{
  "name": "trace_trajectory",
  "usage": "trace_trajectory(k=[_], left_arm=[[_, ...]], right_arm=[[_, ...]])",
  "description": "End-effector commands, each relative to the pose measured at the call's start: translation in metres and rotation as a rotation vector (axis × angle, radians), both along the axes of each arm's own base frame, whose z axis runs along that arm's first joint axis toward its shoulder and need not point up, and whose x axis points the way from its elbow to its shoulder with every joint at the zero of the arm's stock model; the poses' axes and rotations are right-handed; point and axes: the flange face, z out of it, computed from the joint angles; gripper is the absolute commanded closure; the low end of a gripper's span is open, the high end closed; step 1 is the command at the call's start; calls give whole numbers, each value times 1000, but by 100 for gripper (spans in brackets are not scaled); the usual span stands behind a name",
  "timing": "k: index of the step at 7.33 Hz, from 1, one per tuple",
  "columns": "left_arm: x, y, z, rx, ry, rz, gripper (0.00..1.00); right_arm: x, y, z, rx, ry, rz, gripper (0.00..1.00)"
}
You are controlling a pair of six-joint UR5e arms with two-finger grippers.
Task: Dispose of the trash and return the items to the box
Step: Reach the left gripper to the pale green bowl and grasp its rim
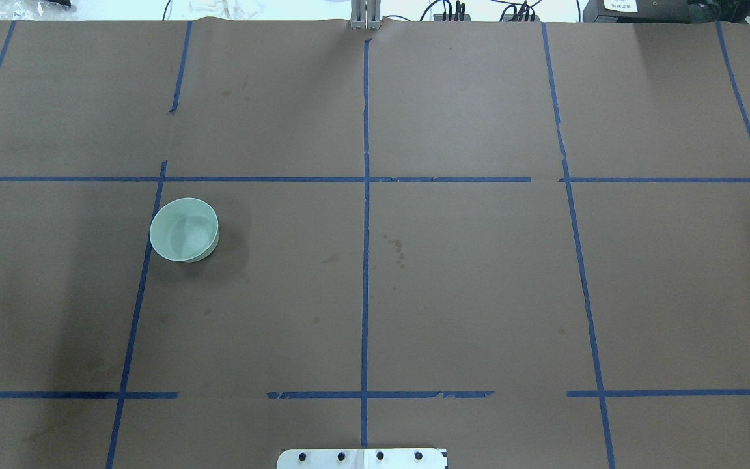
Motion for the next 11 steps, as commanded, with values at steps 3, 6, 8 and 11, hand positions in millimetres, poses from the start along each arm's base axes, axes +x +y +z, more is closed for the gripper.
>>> trace_trajectory(k=[3, 6, 8, 11], left_arm=[[68, -27, -79, -50, 124, -67, 22], [183, -48, -145, -159, 254, -35, 22], [267, -40, -179, -248, 312, 1, 22], [367, -5, -212, -327, 333, 31, 22]], right_arm=[[27, 3, 77, -111, 82, -106, 100], [-8, -8, 109, -166, 62, -205, 100], [-28, -20, 111, -170, 65, -260, 83], [-31, -24, 113, -140, 73, -262, 0]])
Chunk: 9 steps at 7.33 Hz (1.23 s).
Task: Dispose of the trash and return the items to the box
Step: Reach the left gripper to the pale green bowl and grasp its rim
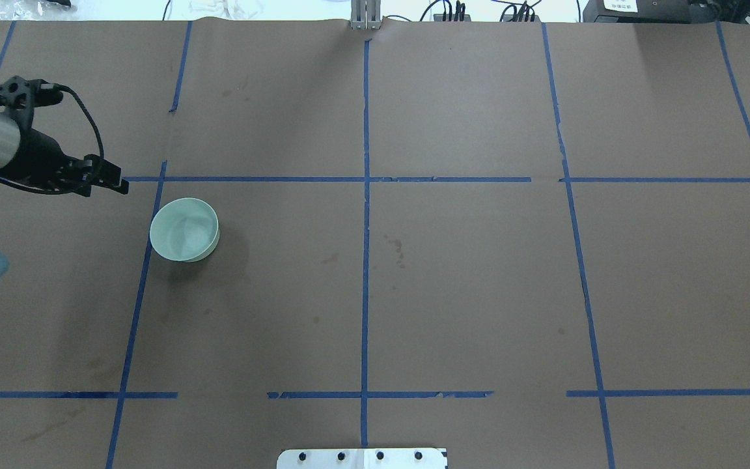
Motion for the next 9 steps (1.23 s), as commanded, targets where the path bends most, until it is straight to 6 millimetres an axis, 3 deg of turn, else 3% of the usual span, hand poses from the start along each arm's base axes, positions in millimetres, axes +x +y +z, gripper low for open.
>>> trace_trajectory(k=[1, 5, 6, 7, 9], left_arm=[[44, 15, -1, -16, -28, -5, 22], [91, 21, 7, -22, -76, 14, 25], [97, 23, 10, -27, -86, 0, 36], [96, 23, 12, -29, -90, -1, 75], [96, 27, 20, -36, -102, 3, 100]], right_arm=[[0, -8, -8, 65, 1, 3, 0], [-9, -44, -39, 145, -63, -15, 0], [-10, -50, -43, 151, -63, -8, 0], [-12, -52, -44, 149, -64, -3, 0], [-13, -52, -45, 149, -66, -4, 0]])
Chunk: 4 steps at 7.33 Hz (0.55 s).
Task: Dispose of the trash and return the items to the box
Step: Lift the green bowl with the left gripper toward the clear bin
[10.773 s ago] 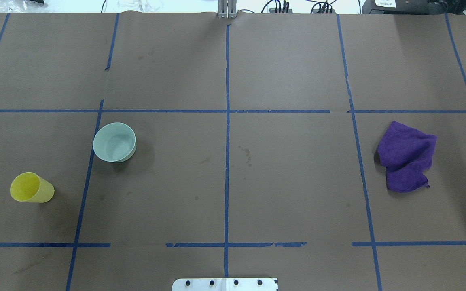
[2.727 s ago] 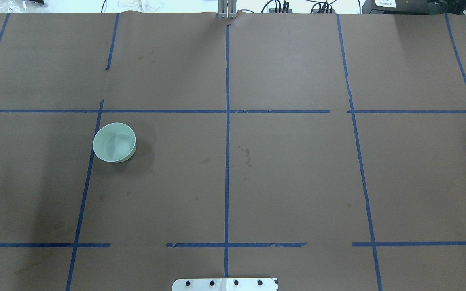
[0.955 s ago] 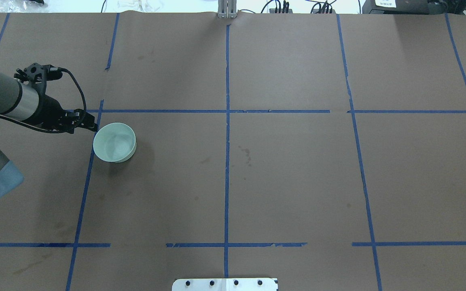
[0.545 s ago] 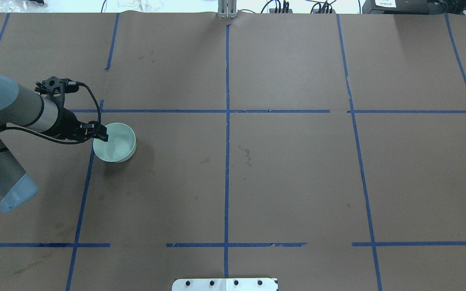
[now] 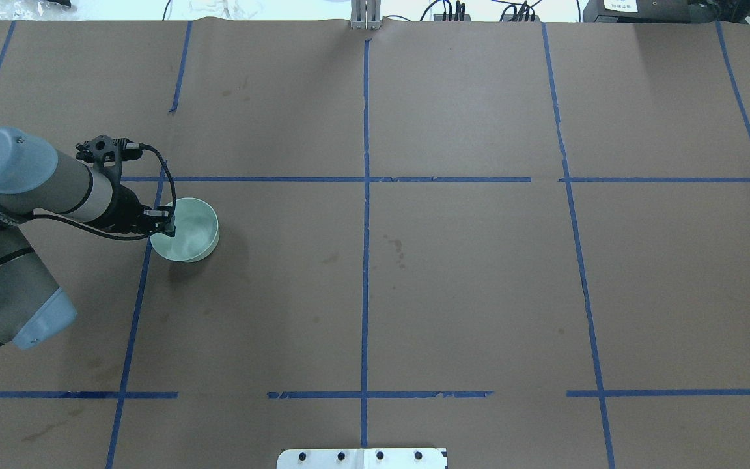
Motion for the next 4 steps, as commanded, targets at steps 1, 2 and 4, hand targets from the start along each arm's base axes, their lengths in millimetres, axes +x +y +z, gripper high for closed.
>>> trace_trajectory(k=[1, 2, 4], left_arm=[[0, 2, 3, -1, -9, -2, 100], [-2, 0, -3, -14, -30, -2, 100], [-63, -17, -53, 39, -37, -56, 100]], right_arm=[[-1, -1, -1, 2, 0, 0, 0], [0, -2, -2, 4, 0, 1, 0], [-6, -15, -23, 37, -12, -6, 0]])
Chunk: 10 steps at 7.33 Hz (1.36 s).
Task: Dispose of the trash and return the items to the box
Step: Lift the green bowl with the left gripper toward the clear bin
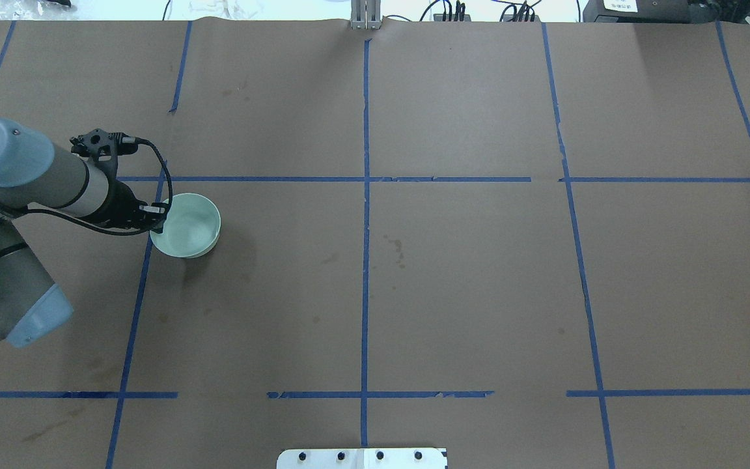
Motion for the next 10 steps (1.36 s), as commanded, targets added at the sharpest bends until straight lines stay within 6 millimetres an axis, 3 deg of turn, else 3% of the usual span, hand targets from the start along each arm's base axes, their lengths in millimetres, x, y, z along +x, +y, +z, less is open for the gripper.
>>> trace_trajectory(k=[1, 2, 5, 6, 7, 8, 9, 10], left_arm=[[-90, -26, -39, 112, -38, -50, 100], [-149, -35, -20, 179, -92, -49, 100], [-293, -18, 86, 346, -263, 110, 100], [-350, -6, 133, 360, -239, 158, 100], [-404, 19, 207, 380, -246, 213, 100], [-449, 34, 259, 388, -270, 226, 100], [-478, 49, 305, 378, -285, 255, 100], [-498, 62, 339, 358, -285, 267, 100]], right_arm=[[-22, -21, -36, -1, -24, 14, 0], [-42, -29, -61, -13, -35, 23, 0], [-77, -54, -119, -29, -67, 66, 0], [-87, -64, -132, -41, -77, 78, 0], [-90, -67, -134, -39, -77, 74, 0], [-91, -67, -135, -38, -77, 73, 0], [-91, -68, -135, -37, -77, 74, 0], [-92, -67, -134, -39, -77, 71, 0]])
